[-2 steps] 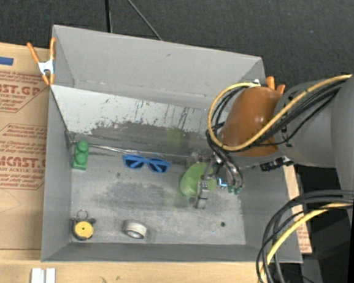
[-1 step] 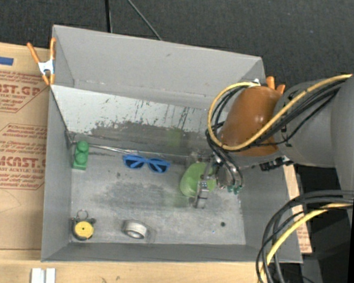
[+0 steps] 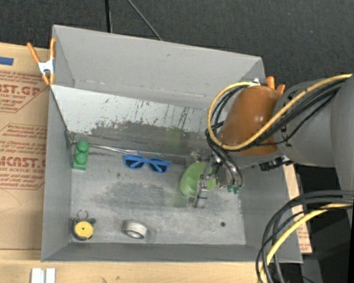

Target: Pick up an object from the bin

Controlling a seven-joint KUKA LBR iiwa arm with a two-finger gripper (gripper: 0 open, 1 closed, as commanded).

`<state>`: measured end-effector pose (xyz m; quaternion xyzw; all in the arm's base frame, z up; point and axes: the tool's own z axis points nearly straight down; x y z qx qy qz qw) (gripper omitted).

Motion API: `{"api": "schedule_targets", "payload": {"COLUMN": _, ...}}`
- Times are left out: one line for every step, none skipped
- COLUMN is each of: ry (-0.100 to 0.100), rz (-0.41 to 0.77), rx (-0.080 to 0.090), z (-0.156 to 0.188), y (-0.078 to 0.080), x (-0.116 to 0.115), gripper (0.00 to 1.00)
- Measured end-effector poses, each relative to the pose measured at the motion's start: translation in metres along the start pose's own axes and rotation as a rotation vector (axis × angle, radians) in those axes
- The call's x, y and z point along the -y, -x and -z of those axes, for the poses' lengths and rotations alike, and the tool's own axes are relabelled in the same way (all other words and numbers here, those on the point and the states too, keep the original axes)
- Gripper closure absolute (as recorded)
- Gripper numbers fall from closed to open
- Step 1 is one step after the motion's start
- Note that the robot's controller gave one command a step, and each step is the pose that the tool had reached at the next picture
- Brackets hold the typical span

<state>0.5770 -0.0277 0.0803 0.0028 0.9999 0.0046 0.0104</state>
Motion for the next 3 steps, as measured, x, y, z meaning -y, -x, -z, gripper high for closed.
{"api": "schedule_targets", "payload": {"ry": 0.001, "rz": 0.001, "rx": -0.006, "z": 0.002, "y": 0.0, "x": 0.0, "gripper": 1.0}}
{"api": "schedule_targets", "payload": {"ry": -0.009, "rz": 0.002, "rx": -0.011, "z": 0.081, "y": 0.004, "x": -0.002, "gripper": 1.0}}
{"api": "schedule_targets", "payload": {"ry": -0.009, "rz": 0.002, "rx": -0.015, "z": 0.111, "y": 0.006, "x": -0.003, "gripper": 1.0}}
